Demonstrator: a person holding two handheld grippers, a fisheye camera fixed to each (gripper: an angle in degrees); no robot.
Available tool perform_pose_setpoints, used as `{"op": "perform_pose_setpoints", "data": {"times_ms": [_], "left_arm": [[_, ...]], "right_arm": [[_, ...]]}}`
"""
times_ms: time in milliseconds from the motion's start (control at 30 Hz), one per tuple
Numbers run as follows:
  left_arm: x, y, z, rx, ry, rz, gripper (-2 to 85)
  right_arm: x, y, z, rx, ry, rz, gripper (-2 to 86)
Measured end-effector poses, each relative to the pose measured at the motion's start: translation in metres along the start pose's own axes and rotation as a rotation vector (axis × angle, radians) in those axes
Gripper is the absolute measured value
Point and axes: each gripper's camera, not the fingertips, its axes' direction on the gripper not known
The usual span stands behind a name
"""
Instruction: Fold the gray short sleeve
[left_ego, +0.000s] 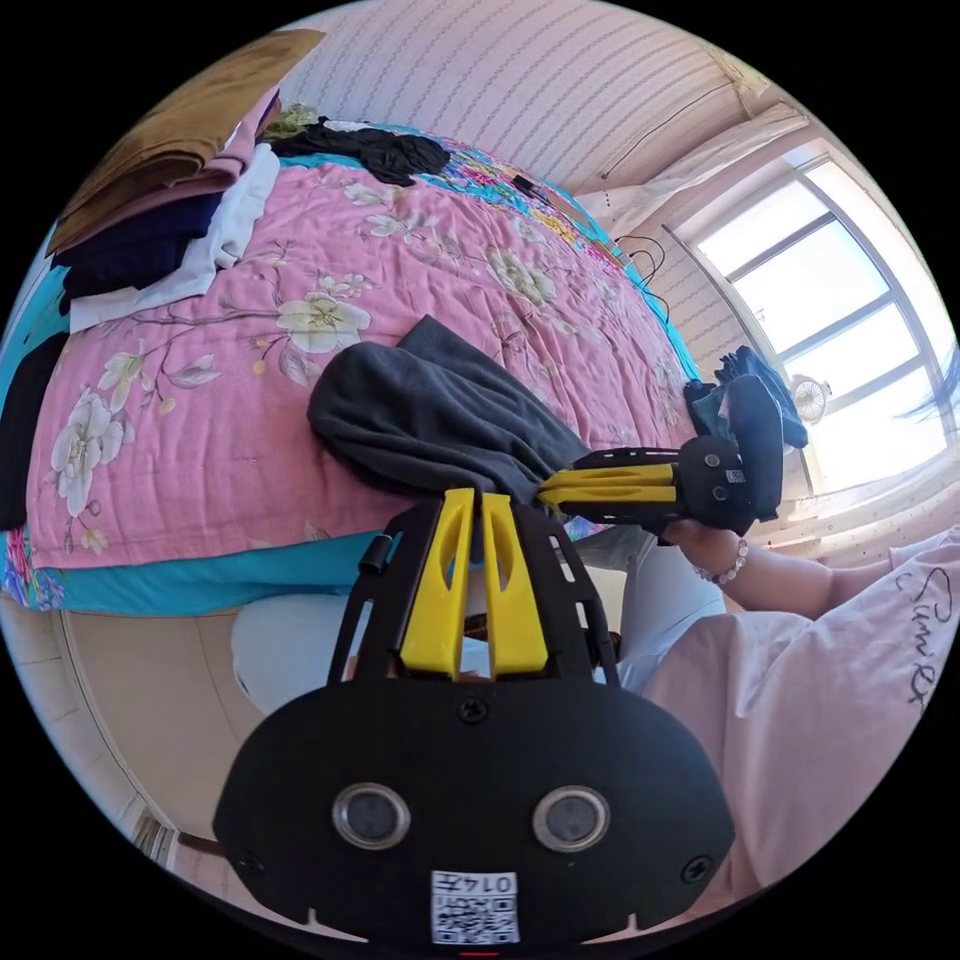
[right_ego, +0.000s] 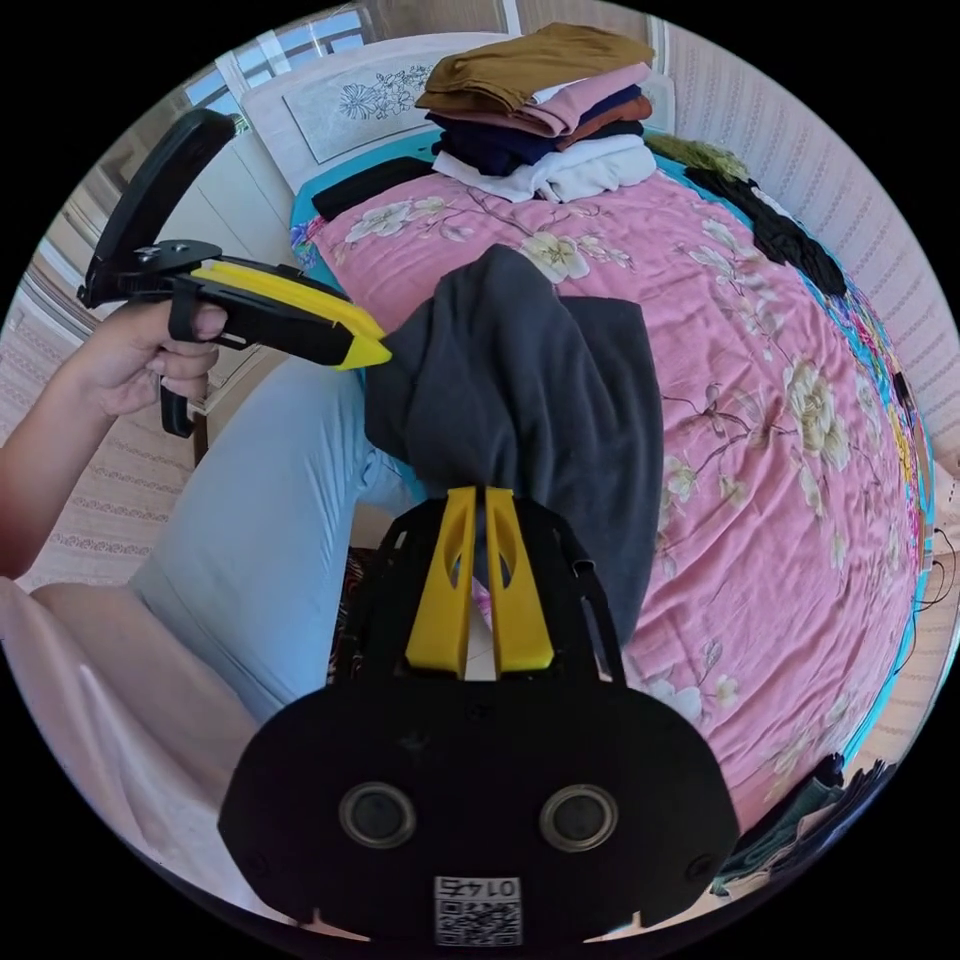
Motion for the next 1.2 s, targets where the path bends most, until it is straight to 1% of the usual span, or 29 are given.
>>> {"op": "perform_pose_setpoints", "data": {"times_ms": [100, 300, 433, 600, 700, 800, 900, 1000, 1033, 1133, 1200], "left_arm": [[0.003, 0.001, -0.011, 0.022, 0.013, 0.030, -1.0], [0.005, -0.002, -0.029, 0.039, -0.010, 0.060, -1.0], [0.004, -0.011, -0.048, 0.114, 0.033, 0.045, -1.0], [0.007, -0.032, -0.083, 0.215, -0.001, 0.078, -1.0], [0.006, -0.051, -0.092, 0.280, 0.089, 0.098, -0.9], [0.005, -0.073, -0.071, 0.245, 0.101, 0.090, -0.7], [-0.011, -0.085, -0.030, 0.160, 0.093, -0.010, 0.1], [-0.021, -0.077, -0.015, 0.159, 0.111, -0.081, 1.8], [-0.021, -0.070, -0.015, 0.173, 0.074, -0.088, 2.7], [-0.026, -0.055, -0.009, 0.130, -0.061, -0.115, 4.3], [-0.030, -0.048, 0.002, 0.092, -0.068, -0.144, 5.1]], "right_arm": [[0.028, 0.017, -0.040, 0.090, -0.069, 0.094, 2.4], [0.110, 0.067, -0.127, 0.267, -0.084, 0.364, 3.6], [0.150, 0.097, -0.167, 0.323, -0.036, 0.477, 3.5], [0.196, 0.138, -0.222, 0.404, -0.030, 0.607, 2.1], [0.211, 0.163, -0.246, 0.395, 0.065, 0.678, 0.4], [0.229, 0.192, -0.256, 0.348, 0.137, 0.788, 0.0], [0.245, 0.216, -0.246, 0.269, 0.174, 0.929, 0.3], [0.229, 0.213, -0.242, 0.224, 0.207, 0.897, 1.4], [0.224, 0.210, -0.242, 0.223, 0.203, 0.879, 1.8], [0.189, 0.184, -0.228, 0.251, 0.026, 0.701, 4.8], [0.155, 0.151, -0.208, 0.203, -0.081, 0.507, 8.9]]}}
